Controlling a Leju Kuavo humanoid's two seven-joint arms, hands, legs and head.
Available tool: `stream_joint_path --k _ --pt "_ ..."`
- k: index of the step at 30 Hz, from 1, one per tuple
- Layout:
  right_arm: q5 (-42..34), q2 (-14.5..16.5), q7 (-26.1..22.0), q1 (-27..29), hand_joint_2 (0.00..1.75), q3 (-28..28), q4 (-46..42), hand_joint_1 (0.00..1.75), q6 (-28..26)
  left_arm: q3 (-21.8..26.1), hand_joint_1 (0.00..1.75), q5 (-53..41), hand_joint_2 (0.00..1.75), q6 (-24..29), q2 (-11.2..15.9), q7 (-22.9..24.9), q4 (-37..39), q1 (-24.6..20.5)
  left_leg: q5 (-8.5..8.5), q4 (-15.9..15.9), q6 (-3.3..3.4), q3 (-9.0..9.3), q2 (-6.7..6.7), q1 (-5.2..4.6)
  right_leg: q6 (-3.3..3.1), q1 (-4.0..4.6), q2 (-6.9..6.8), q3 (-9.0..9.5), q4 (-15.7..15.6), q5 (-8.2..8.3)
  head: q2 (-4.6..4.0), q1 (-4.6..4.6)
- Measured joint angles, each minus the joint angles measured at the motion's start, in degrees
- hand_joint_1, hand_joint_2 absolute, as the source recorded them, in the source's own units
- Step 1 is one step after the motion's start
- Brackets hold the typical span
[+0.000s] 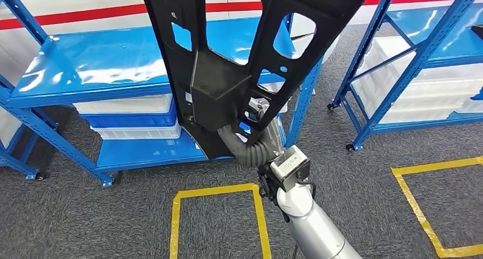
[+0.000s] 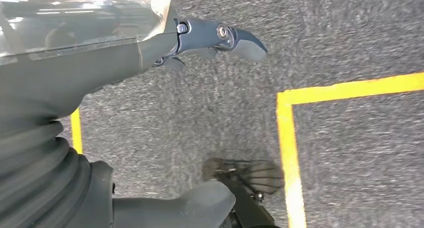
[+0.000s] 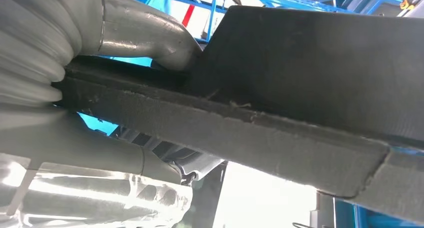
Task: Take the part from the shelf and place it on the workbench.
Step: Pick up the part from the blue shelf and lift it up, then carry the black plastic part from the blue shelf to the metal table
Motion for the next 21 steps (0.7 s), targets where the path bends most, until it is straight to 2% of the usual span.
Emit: stream_joint_path --k 1,2,3,4,5,7,8,9,11,12,13,15,16,17,18,19,20,21 --pt "0.2 0.0 0.0 0.2 1.75 -0.2 0.0 1.75 0.0 0.0 0.0 0.0 1.75 0.1 0.0 0.0 0.0 0.0 -1.43 3.5 -0.3 -0.49 -0.03 0.19 0.05 0.04 -0.01 -0.76 0.1 0.67 0.0 -0.02" --pt "0.3 0.0 0.0 0.5 1.75 -0.4 0.0 1.75 0.1 0.0 0.0 0.0 1.75 0.2 0.0 0.1 0.0 -0.1 -1.35 5.6 -0.53 -0.31 -0.02 0.38 0.2 0.04 -0.02 -1.64 0.3 1.26 0.0 -0.02" --pt "0.4 0.0 0.0 0.8 1.75 -0.6 0.0 1.75 0.1 0.0 0.0 0.0 1.75 0.3 0.0 0.1 0.0 -0.1 -0.31 6.2 -0.69 0.51 -0.01 0.58 0.37 0.02 -0.02 -2.49 0.5 1.75 0.01 -0.03" --pt "0.4 0.0 0.0 1.0 1.75 -0.8 0.0 1.75 0.1 0.0 0.0 0.0 1.75 0.3 0.0 0.1 0.0 -0.1 1.28 4.4 -0.75 2.6 -0.01 0.79 0.6 -0.02 -0.02 -3.3 0.8 2.17 0.01 -0.03" --pt "0.5 0.0 0.0 1.1 1.75 -1.0 0.0 1.75 0.1 0.0 0.0 0.0 1.75 0.3 0.0 0.1 0.0 -0.1 2.39 0.9 -0.74 5.56 -0.07 0.96 0.88 -0.06 -0.01 -3.99 1.1 2.53 0.01 -0.05" --pt "0.5 0.1 0.0 1.2 1.75 -1.3 -0.2 1.75 0.1 0.0 0.0 0.0 1.75 0.3 0.0 0.1 0.0 -0.3 2.34 -7.3 -0.4 11.57 -0.32 0.95 1.6 0.1 -0.01 -5.02 1.7 3.23 0.0 -0.01" --pt "0.5 0.1 0.0 1.2 1.75 -1.4 -0.3 1.75 0.1 0.0 0.0 0.0 1.75 0.3 0.0 0.1 0.0 -0.4 1.73 -9.8 -0.12 13.11 -0.43 0.77 2.05 0.14 -0.06 -5.29 1.8 3.63 0.0 0.01" --pt "0.5 0.2 0.0 1.2 1.75 -1.5 -0.4 1.75 0.1 0.1 0.0 0.0 1.75 0.3 0.0 0.1 0.0 -0.4 1.4 -11.0 0.24 13.61 -0.48 0.51 2.51 0.15 -0.11 -5.49 1.8 4.08 0.01 0.06" --pt "0.5 0.3 -0.1 1.3 1.75 -1.6 -0.4 1.75 0.1 0.1 0.0 0.0 1.75 0.3 -0.1 0.1 0.0 -0.4 2.36 -11.6 1.37 12.77 -0.18 0.26 3.28 0.16 -0.03 -6.11 1.9 4.46 0.01 0.1" --pt "0.5 0.3 0.0 1.3 1.75 -1.7 -0.5 1.75 0.1 0.1 0.0 0.0 1.75 0.3 -0.1 0.1 0.0 -0.4 3.14 -11.8 2.08 12.19 0.03 0.24 3.22 0.23 0.05 -6.79 2.8 3.47 0.0 0.19" --pt "0.6 0.3 -0.1 1.4 1.75 -1.9 -0.5 1.75 0.1 0.2 0.0 0.0 1.75 0.4 -0.1 0.1 0.0 -0.5 4.01 -12.1 2.69 11.47 0.23 0.25 2.9 0.32 0.14 -7.73 4.6 1.55 0.0 0.31" --pt "0.6 0.2 -0.1 1.5 1.75 -2.1 -0.5 1.75 0.1 0.2 0.0 0.1 1.75 0.4 -0.1 0.1 0.0 -0.5 5.51 -12.1 3.35 9.83 0.39 0.12 2.0 0.26 0.18 -9.81 11.2 -3.69 0.0 0.61" --pt "0.6 0.1 -0.1 1.6 1.75 -2.2 -0.5 1.75 0.1 0.3 0.0 0.1 1.75 0.4 -0.1 0.1 0.0 -0.5 6.27 -12.1 3.39 8.86 0.44 0.01 2.01 0.22 0.19 -10.48 14.7 -5.36 0.01 0.68" --pt "0.6 0.0 -0.1 1.7 1.75 -2.3 -0.5 1.75 0.1 0.3 0.0 0.1 1.75 0.4 -0.1 0.1 0.0 -0.5 7.04 -12.0 3.39 7.83 0.49 -0.06 2.4 0.2 0.19 -10.54 17.3 -5.81 0.01 0.72" --pt "0.6 0.0 -0.1 1.8 1.75 -2.4 -0.5 1.75 0.1 0.3 0.0 0.1 1.75 0.4 -0.1 0.1 0.0 -0.5 7.8 -12.0 3.29 6.78 0.54 -0.11 3.05 0.2 0.19 -9.81 18.2 -5.06 0.01 0.74" --pt "0.6 -0.1 -0.1 1.9 1.75 -2.4 -0.5 1.75 0.1 0.3 0.0 0.0 1.75 0.4 -0.2 0.1 0.0 -0.5 8.55 -11.8 3.13 5.73 0.58 -0.13 3.74 0.2 0.19 -8.16 17.2 -3.66 0.01 0.75" --pt "0.7 -0.1 -0.1 1.9 1.75 -2.5 -0.5 1.75 0.1 0.3 0.0 0.0 1.75 0.4 -0.2 0.2 0.0 -0.5 9.24 -11.7 2.93 4.76 0.59 -0.14 4.17 0.18 0.18 -5.62 14.4 -2.38 0.01 0.76" --pt "0.8 -0.1 -0.1 1.9 1.75 -2.5 -0.6 1.75 0.1 0.3 0.0 0.0 1.75 0.3 -0.2 0.2 0.0 -0.5 9.82 -11.4 2.67 3.88 0.56 -0.25 4.23 0.23 0.18 -2.23 10.1 -1.99 0.01 0.78"
